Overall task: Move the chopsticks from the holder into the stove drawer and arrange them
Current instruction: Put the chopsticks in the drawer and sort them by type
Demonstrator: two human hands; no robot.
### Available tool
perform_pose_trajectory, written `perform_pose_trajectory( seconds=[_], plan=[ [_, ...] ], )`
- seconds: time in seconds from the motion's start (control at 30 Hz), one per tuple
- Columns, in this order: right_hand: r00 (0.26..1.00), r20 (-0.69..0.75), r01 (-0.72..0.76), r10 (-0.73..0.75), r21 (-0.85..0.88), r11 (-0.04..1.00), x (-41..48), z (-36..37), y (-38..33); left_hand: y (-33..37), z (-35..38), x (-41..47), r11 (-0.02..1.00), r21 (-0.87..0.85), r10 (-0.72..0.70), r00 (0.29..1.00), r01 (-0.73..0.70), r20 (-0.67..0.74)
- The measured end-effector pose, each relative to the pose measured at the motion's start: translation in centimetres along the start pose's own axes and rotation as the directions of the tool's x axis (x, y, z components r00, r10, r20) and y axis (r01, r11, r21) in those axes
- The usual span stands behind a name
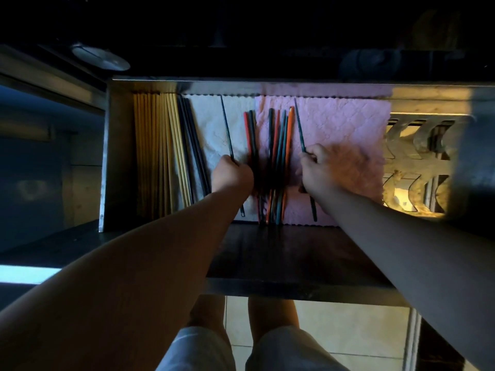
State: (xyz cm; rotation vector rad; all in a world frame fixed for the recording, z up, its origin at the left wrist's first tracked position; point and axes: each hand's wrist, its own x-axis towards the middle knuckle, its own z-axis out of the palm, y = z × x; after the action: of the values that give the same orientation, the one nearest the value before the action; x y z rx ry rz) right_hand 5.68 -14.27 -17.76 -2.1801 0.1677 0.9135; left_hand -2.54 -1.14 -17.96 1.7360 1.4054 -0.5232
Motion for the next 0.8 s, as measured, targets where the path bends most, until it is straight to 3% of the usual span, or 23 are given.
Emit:
perform_pose_trajectory(
  seconds=[0.1, 0.2, 0.37, 0.63, 0.8],
  plan=[
    [1.000, -0.029, 0.008, -0.006, 0.045, 0.999, 0.2, 0.5, -0.3, 0.3, 0.1, -0.2, 0.999, -0.051, -0.015, 1.000, 0.015, -0.002],
    [0.998, -0.048, -0.031, 0.034, 0.054, 0.998, 0.3, 0.8, -0.7, 0.8, 0.6, -0.3, 0.993, -0.099, 0.062, 0.998, -0.064, -0.020],
    [0.999, -0.043, -0.015, 0.020, 0.115, 0.993, -0.3, 1.2, -1.2, 1.5, 1.4, -0.2, 0.973, 0.023, 0.229, 0.970, -0.228, -0.083],
    [0.997, -0.021, -0.068, 0.075, 0.235, 0.970, -0.8, 1.4, -1.1, 2.4, 1.7, 0.5, 0.959, 0.211, 0.206, 0.977, -0.190, -0.056],
    [0.997, -0.011, -0.072, 0.077, 0.269, 0.960, -0.5, 1.0, -0.6, 3.6, 1.6, 0.0, 0.982, 0.126, 0.147, 0.987, -0.139, -0.057]
  ],
)
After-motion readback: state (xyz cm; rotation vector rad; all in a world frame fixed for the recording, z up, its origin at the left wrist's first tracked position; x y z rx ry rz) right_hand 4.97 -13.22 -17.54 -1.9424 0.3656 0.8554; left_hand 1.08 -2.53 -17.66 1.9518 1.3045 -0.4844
